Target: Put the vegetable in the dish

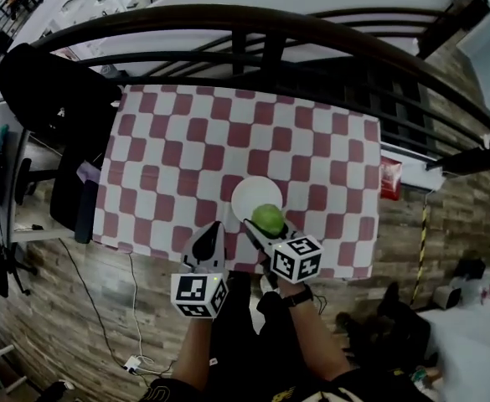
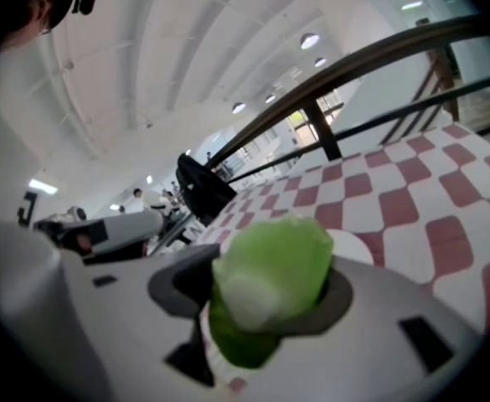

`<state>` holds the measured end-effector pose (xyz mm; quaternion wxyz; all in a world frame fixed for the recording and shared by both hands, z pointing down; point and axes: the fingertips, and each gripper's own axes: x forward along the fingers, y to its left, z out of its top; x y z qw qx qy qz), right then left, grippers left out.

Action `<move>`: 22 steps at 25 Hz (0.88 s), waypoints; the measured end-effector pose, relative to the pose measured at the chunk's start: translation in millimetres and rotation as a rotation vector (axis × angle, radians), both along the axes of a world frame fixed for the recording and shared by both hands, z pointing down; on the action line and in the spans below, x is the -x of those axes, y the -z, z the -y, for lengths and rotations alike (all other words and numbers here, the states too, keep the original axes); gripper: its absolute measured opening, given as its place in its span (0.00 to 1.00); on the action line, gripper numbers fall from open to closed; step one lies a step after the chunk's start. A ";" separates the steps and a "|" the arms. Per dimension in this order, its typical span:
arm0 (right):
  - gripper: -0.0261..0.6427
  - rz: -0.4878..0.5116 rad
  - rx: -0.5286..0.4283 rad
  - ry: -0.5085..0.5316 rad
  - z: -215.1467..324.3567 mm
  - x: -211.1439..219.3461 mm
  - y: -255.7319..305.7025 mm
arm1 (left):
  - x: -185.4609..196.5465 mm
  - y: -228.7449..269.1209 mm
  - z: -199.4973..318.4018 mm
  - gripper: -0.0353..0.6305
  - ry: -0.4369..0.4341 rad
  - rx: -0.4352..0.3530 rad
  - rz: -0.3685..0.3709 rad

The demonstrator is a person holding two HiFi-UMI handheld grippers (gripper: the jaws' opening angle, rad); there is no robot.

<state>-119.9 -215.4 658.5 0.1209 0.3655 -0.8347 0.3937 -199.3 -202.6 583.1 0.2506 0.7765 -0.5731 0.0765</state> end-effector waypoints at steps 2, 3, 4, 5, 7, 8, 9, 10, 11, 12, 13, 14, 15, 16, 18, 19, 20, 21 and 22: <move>0.37 0.007 0.018 -0.001 8.8 7.9 -10.4 | -3.0 -9.0 10.8 0.08 -0.023 0.008 0.002; 0.37 0.009 0.024 0.002 13.5 11.8 -15.0 | -4.6 -12.9 16.5 0.08 -0.033 0.008 0.006; 0.37 0.010 0.029 0.005 17.8 15.5 -19.3 | -5.9 -16.6 21.9 0.08 -0.044 0.008 0.010; 0.37 0.013 0.034 0.008 21.4 19.1 -23.3 | -6.6 -20.2 26.6 0.08 -0.053 0.009 0.013; 0.37 0.022 0.047 0.012 26.8 25.7 -30.6 | -5.9 -27.4 33.8 0.08 -0.065 0.015 0.018; 0.37 0.027 0.053 0.016 29.0 29.0 -34.0 | -4.1 -31.0 36.6 0.08 -0.064 0.020 0.020; 0.35 0.030 0.060 0.020 31.1 32.1 -37.8 | -1.6 -34.6 39.2 0.08 -0.060 0.025 0.022; 0.33 0.028 0.066 0.025 33.2 34.7 -42.4 | 1.0 -38.1 41.5 0.08 -0.052 0.029 0.022; 0.32 0.023 0.073 0.029 34.9 36.2 -47.6 | 3.0 -41.4 43.4 0.08 -0.045 0.034 0.022; 0.31 0.019 0.081 0.031 36.1 36.8 -53.0 | 3.9 -44.5 44.9 0.08 -0.040 0.038 0.021; 0.31 0.025 0.093 0.029 37.2 37.1 -57.5 | 4.0 -47.6 45.8 0.08 -0.039 0.041 0.020; 0.31 0.047 0.106 0.023 38.6 38.1 -59.7 | 3.6 -50.5 46.3 0.08 -0.040 0.045 0.019; 0.31 0.084 0.117 0.018 40.6 40.7 -59.4 | 3.2 -53.4 46.4 0.08 -0.040 0.049 0.018; 0.31 0.127 0.123 0.018 42.7 44.9 -57.4 | 3.0 -55.8 46.1 0.08 -0.038 0.054 0.017; 0.31 0.198 0.129 0.032 46.4 55.2 -54.9 | 1.8 -58.7 45.0 0.08 -0.033 0.058 0.013; 0.31 0.226 0.137 0.037 48.1 59.2 -55.7 | 0.5 -59.8 44.4 0.08 -0.033 0.060 0.013; 0.31 0.249 0.146 0.038 50.0 61.6 -57.0 | -0.8 -60.6 44.1 0.08 -0.034 0.061 0.014; 0.31 0.266 0.151 0.037 52.2 62.3 -57.9 | -1.9 -61.2 44.2 0.08 -0.036 0.061 0.014; 0.31 0.277 0.152 0.033 54.6 61.6 -58.2 | -2.4 -61.5 44.6 0.08 -0.036 0.061 0.013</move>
